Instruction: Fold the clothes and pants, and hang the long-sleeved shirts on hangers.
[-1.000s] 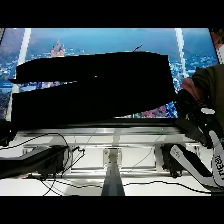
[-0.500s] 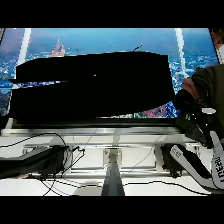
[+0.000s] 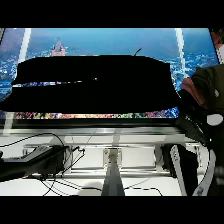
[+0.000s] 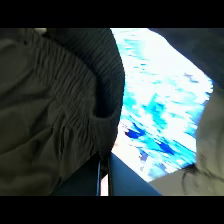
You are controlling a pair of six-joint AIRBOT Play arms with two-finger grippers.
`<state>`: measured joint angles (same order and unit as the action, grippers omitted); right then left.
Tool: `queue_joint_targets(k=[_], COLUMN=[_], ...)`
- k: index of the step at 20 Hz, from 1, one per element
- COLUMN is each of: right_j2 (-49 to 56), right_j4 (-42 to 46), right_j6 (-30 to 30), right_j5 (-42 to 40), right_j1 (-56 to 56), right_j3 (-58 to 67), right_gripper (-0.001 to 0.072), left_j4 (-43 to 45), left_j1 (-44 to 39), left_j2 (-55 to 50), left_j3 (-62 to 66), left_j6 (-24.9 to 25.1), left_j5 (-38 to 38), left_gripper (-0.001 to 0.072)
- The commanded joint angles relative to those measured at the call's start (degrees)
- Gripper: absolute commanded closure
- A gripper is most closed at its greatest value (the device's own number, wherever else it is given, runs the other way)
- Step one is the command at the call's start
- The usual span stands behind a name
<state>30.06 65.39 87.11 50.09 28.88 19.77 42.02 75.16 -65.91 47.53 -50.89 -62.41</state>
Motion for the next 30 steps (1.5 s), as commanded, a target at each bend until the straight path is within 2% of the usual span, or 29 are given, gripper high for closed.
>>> queue_joint_targets(k=[1,6,9,11,14,18,19,23,26,30], right_j2=[-12.55,-20.02,-19.58,-17.51,-9.51,4.2,7.54,22.03,32.7,42.64], right_j4=[10.21,14.69,14.36,13.73,9.03,4.83,4.85,4.76,4.74,4.26], right_j6=[9.84,12.57,14.84,17.07,17.07,17.03,17.03,17.0,17.38,27.5], right_j5=[7.63,13.94,9.75,4.48,-1.38,-11.45,-12.66,-16.39,-20.33,-28.26], right_j1=[0.04,0.04,0.02,-0.02,-0.02,-0.02,-0.02,-2.12,-6.64,-7.98], right_j3=[0.35,4.17,6.4,6.49,6.51,9.6,11.21,19.04,25.4,32.11], right_gripper=[0.0696,0.0696,0.0696,0.0696,0.0696,0.0696,0.0696,0.0695,0.0696,0.0696], left_j4=[-0.13,-0.59,-0.68,-0.48,2.34,14.71,15.47,15.43,15.43,15.41], left_j1=[-0.07,-1.64,-8.57,-15.54,-26.27,-36.59,-38.27,-42.64,-43.82,-44.7], left_j2=[0.68,0.66,0.63,0.61,-1.16,-11.41,-14.25,-24.2,-29.53,-32.96], left_j3=[0.31,0.44,1.18,2.32,6.03,17.92,21.07,31.82,36.41,37.68], left_j6=[0.79,0.81,0.5,-5.03,-12.94,-27.19,-28.81,-28.92,-32.17,-32.33], left_j5=[-0.44,0.68,6.32,15.17,28.5,29.4,29.29,27.71,27.63,30.82], left_gripper=[0.0696,0.0697,0.0699,0.0701,0.0702,0.0702,0.0702,0.0702,0.0702,0.0701])
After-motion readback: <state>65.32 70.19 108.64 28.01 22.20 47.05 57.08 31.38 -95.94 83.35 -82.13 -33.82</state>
